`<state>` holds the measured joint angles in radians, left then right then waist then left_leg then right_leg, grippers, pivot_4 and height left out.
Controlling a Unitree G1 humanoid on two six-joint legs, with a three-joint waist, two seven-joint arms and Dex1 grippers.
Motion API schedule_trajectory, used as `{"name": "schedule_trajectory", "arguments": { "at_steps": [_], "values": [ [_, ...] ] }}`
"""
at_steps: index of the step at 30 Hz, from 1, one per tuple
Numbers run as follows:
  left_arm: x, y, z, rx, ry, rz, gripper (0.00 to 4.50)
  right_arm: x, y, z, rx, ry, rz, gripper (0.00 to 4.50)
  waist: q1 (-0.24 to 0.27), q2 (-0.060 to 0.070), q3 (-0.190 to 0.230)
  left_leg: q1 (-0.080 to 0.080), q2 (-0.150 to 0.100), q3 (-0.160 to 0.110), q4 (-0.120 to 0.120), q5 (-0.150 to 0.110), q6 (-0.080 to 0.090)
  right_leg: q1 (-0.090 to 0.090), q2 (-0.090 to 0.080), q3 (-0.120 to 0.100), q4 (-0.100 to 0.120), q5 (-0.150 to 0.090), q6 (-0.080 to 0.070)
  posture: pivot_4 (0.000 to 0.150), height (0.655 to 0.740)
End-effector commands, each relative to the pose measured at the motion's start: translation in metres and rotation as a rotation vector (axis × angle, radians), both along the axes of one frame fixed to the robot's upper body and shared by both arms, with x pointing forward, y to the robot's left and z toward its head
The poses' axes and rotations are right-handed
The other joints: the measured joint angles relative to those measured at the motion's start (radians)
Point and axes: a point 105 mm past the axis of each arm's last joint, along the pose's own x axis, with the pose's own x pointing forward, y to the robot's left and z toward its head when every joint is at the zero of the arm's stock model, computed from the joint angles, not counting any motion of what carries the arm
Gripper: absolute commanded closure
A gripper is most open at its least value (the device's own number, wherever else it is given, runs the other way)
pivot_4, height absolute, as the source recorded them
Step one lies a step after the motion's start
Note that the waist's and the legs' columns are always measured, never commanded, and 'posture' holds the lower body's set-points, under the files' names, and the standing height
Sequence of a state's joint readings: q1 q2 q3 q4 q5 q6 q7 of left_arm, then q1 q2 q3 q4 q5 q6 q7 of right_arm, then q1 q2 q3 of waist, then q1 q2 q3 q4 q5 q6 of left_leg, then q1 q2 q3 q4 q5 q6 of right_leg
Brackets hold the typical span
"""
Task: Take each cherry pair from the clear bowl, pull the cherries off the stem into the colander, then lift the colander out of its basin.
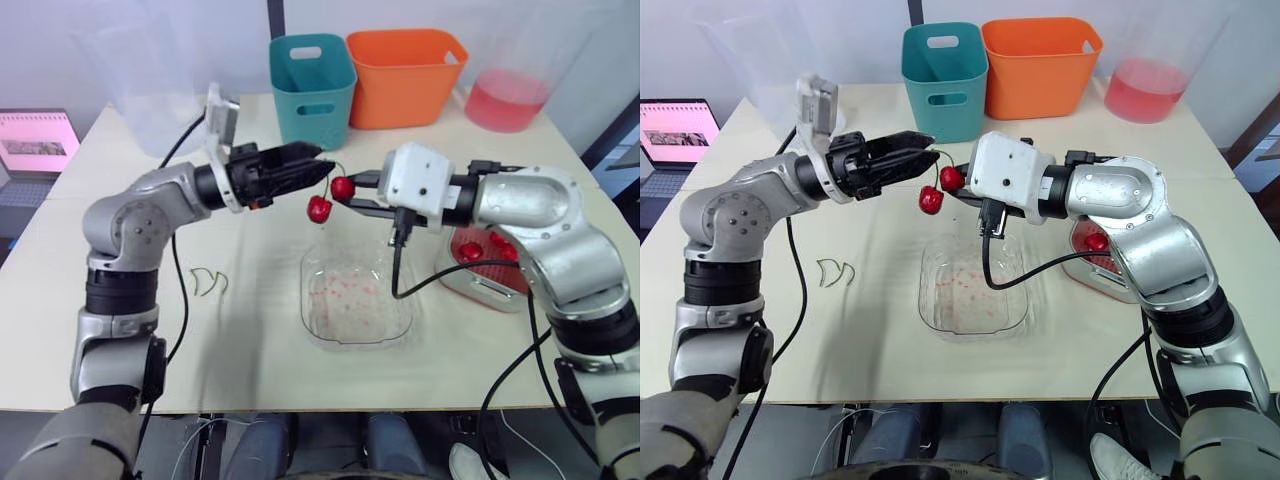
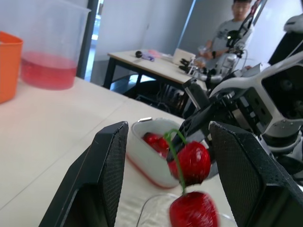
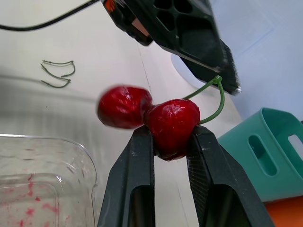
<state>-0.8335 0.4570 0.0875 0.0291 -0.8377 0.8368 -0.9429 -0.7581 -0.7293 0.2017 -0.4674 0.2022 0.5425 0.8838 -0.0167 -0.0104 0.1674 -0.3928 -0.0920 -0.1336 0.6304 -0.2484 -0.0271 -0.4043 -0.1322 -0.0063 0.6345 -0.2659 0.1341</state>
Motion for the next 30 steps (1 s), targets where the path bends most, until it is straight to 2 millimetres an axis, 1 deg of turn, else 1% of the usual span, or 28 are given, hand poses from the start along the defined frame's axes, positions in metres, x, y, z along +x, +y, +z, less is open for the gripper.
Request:
{"name": "schedule_trajectory", "arguments": {
  "at_steps": [1, 3, 4, 8, 13, 16, 17, 18, 20, 22, 23, 25, 27, 30],
  "values": [
    [-0.003, -0.001, 0.011, -0.021, -0.040, -0.028, 1.61, -0.009, 0.001, 0.016, 0.028, -0.062, 0.019, 3.95, 0.000, 0.000, 0.000, 0.000, 0.000, 0.000, 0.000, 0.000, 0.000, 0.000, 0.000, 0.000, 0.000, 0.000, 0.000, 0.150, 0.7400],
    [-0.002, -0.003, 0.010, -0.021, -0.038, -0.030, 2.17, -0.009, 0.001, 0.016, 0.029, -0.061, 0.018, 3.96, 0.001, 0.000, 0.000, 0.000, 0.000, 0.000, 0.000, 0.000, 0.000, 0.000, 0.000, 0.000, 0.000, 0.000, 0.000, 0.150, 0.7400],
    [-0.002, -0.004, 0.009, -0.021, -0.034, -0.035, 2.54, -0.010, 0.001, 0.016, 0.029, -0.061, 0.018, 3.96, 0.002, 0.000, 0.000, 0.000, 0.000, 0.000, 0.000, 0.000, 0.000, 0.000, 0.000, 0.000, 0.000, 0.000, 0.000, 0.150, 0.7400],
    [-0.001, -0.004, 0.009, -0.032, -0.025, -0.036, 4.42, -0.011, 0.001, 0.017, 0.032, -0.062, 0.019, 3.96, 0.002, 0.000, 0.000, 0.000, 0.000, 0.000, 0.000, 0.000, 0.000, 0.000, 0.000, 0.000, 0.000, 0.000, 0.000, 0.150, 0.7400],
    [-0.006, -0.003, 0.014, -0.056, -0.013, -0.068, 4.42, -0.012, 0.002, 0.017, 0.032, -0.058, 0.023, 3.96, 0.001, 0.000, 0.000, 0.000, 0.000, 0.000, 0.000, 0.000, 0.000, 0.000, 0.000, 0.000, 0.000, 0.000, 0.000, 0.150, 0.7400],
    [-0.006, 0.001, 0.014, -0.050, -0.022, -0.060, 4.42, -0.011, 0.000, 0.013, 0.039, -0.016, 0.017, 3.96, 0.002, 0.000, 0.000, 0.000, 0.000, 0.000, 0.000, 0.000, 0.000, 0.000, 0.000, 0.000, 0.000, 0.000, 0.000, 0.150, 0.7400],
    [-0.006, 0.003, 0.014, -0.041, -0.031, -0.055, 4.50, -0.011, -0.002, 0.012, 0.045, 0.011, 0.014, 3.01, 0.002, 0.000, 0.000, 0.000, 0.000, 0.000, 0.000, 0.000, 0.000, 0.000, 0.000, 0.000, 0.000, 0.000, 0.000, 0.150, 0.7400],
    [-0.007, 0.004, 0.013, -0.023, -0.045, -0.054, 4.50, -0.011, -0.005, 0.010, 0.061, 0.060, 0.019, 2.68, 0.002, 0.000, 0.000, 0.000, 0.000, 0.000, 0.000, 0.000, 0.000, 0.000, 0.000, 0.000, 0.000, 0.000, 0.000, 0.150, 0.7400],
    [-0.008, 0.007, 0.012, 0.009, -0.067, -0.056, 4.50, -0.015, -0.009, 0.011, 0.101, 0.137, 0.036, 1.66, 0.002, 0.000, 0.000, 0.000, 0.000, 0.000, 0.000, 0.000, 0.000, 0.000, 0.000, 0.000, 0.000, 0.000, 0.000, 0.150, 0.7400],
    [-0.011, 0.008, 0.009, 0.075, -0.112, -0.067, 4.50, -0.023, -0.016, 0.015, 0.201, 0.294, 0.078, 0.68, 0.002, 0.000, 0.000, 0.000, 0.000, 0.000, 0.000, 0.000, 0.000, 0.000, 0.000, 0.000, 0.000, 0.000, 0.000, 0.150, 0.7400],
    [-0.013, 0.009, 0.009, 0.094, -0.126, -0.076, 4.50, -0.023, -0.020, 0.019, 0.274, 0.383, 0.091, 0.08, 0.003, 0.000, 0.000, 0.000, 0.000, 0.000, 0.000, 0.000, 0.000, 0.000, 0.000, 0.000, 0.000, 0.000, 0.000, 0.150, 0.7400],
    [-0.015, 0.010, 0.011, 0.110, -0.148, -0.092, 4.50, -0.024, -0.025, 0.022, 0.362, 0.498, 0.110, 0.03, 0.004, 0.000, 0.000, 0.000, 0.000, 0.000, 0.000, 0.000, 0.000, 0.001, 0.000, 0.000, -0.001, 0.000, 0.000, 0.150, 0.7400],
    [-0.018, 0.009, 0.012, 0.125, -0.169, -0.111, 4.50, -0.020, -0.029, 0.021, 0.427, 0.587, 0.099, 0.03, 0.003, 0.000, 0.000, 0.000, 0.000, 0.000, 0.000, 0.000, 0.000, 0.001, 0.000, 0.000, -0.001, 0.000, -0.001, 0.150, 0.7400],
    [-0.025, 0.007, 0.015, 0.140, -0.193, -0.142, 4.50, -0.021, -0.023, 0.019, 0.516, 0.734, 0.131, 0.03, 0.001, 0.000, 0.000, 0.000, 0.000, 0.000, 0.000, 0.000, 0.000, 0.001, 0.000, 0.000, -0.001, 0.001, -0.001, 0.150, 0.7400]
  ]
}}
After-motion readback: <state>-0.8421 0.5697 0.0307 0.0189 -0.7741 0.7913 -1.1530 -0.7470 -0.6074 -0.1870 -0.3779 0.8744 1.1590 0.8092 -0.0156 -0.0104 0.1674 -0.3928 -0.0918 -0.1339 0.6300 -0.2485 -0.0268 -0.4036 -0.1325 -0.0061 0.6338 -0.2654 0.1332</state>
